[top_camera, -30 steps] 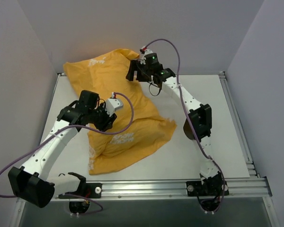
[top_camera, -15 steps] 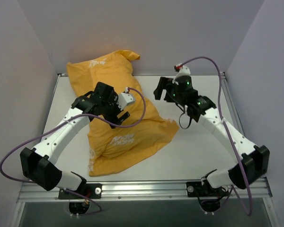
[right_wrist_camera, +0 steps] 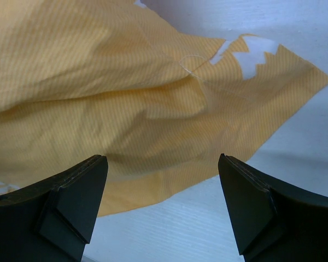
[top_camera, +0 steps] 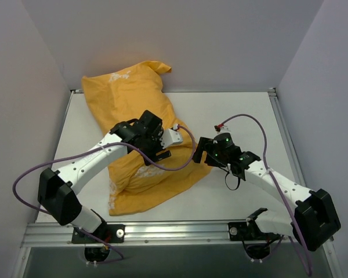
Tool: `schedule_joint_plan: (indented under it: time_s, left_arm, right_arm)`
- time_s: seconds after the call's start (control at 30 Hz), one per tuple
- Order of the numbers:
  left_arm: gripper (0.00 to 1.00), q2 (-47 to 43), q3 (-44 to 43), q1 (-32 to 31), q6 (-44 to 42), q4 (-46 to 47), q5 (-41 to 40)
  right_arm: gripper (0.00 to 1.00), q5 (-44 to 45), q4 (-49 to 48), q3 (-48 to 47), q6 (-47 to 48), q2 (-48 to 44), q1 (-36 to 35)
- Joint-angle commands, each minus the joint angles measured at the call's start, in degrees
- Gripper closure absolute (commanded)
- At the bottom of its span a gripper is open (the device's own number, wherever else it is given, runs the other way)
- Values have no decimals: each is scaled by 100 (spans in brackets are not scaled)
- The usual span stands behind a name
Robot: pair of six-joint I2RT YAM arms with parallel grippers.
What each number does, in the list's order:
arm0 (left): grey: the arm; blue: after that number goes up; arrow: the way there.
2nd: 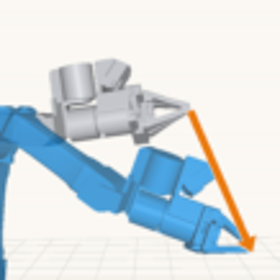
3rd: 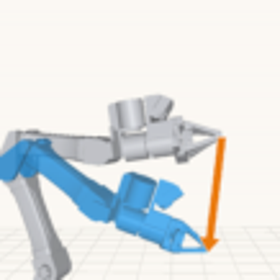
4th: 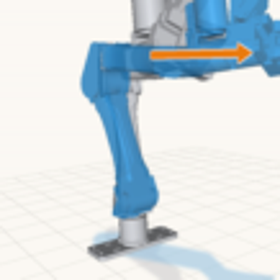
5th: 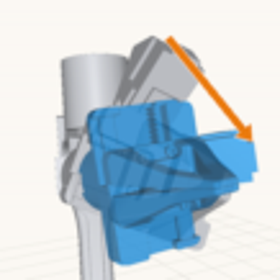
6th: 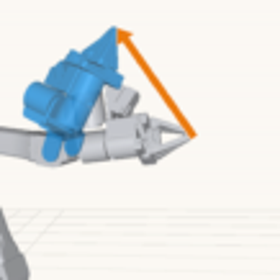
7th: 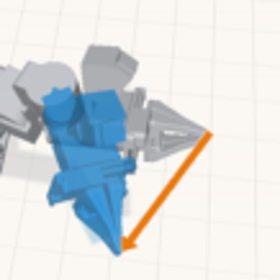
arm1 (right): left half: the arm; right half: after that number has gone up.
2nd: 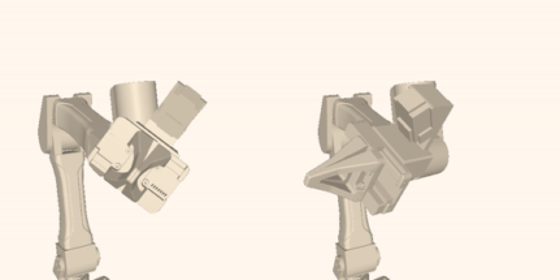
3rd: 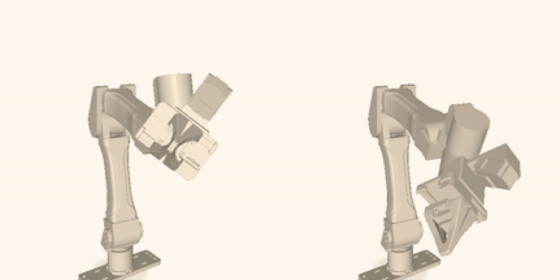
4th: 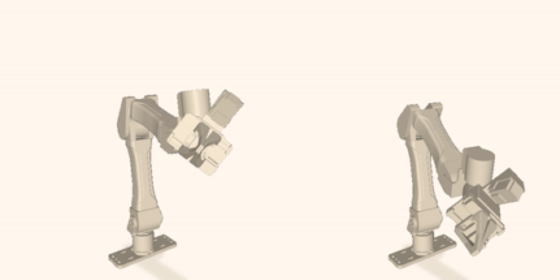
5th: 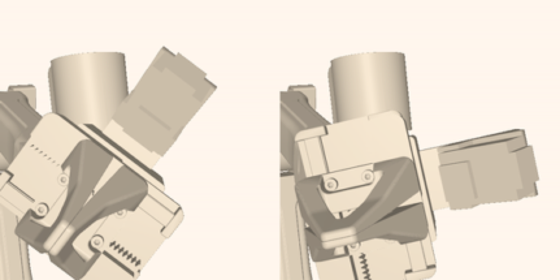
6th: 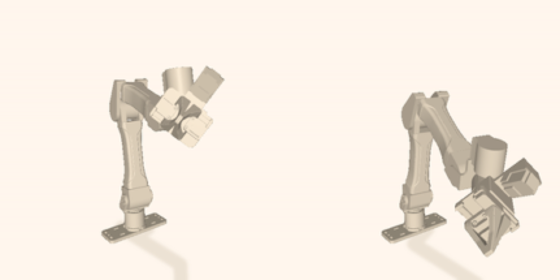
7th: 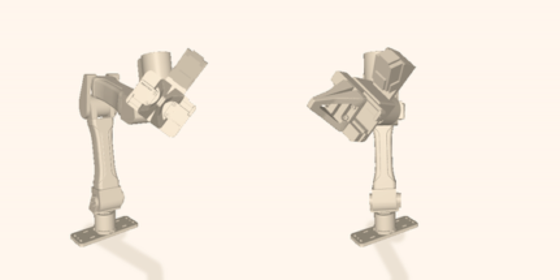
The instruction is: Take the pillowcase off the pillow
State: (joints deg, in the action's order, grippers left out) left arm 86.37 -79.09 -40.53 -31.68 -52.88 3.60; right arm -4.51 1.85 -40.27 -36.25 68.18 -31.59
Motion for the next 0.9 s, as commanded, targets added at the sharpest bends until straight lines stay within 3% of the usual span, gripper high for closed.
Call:
schedule_joint_plan:
  time_s: [0.0, 0.07, 0.13, 0.4, 0.87]
  left_arm:
    - [30, 213, -256, -16, 74, 296, -456]
    - [47, 231, -274, -16, 118, 436, -544]
    - [55, 231, -309, -7, 162, 489, -666]
    - [48, -58, -493, 54, 268, 401, -562]
    - [53, -23, -651, 371, 373, 454, -491]
  right_arm:
    - [15, -163, -632, 72, -154, -112, -49]
    - [15, -199, -694, 125, -181, -25, -57]
    - [15, -278, -860, 282, -250, 2, -66]
    - [14, -744, -1915, 670, -655, 476, -110]
    - [14, -726, -1951, 670, -655, 617, -145]
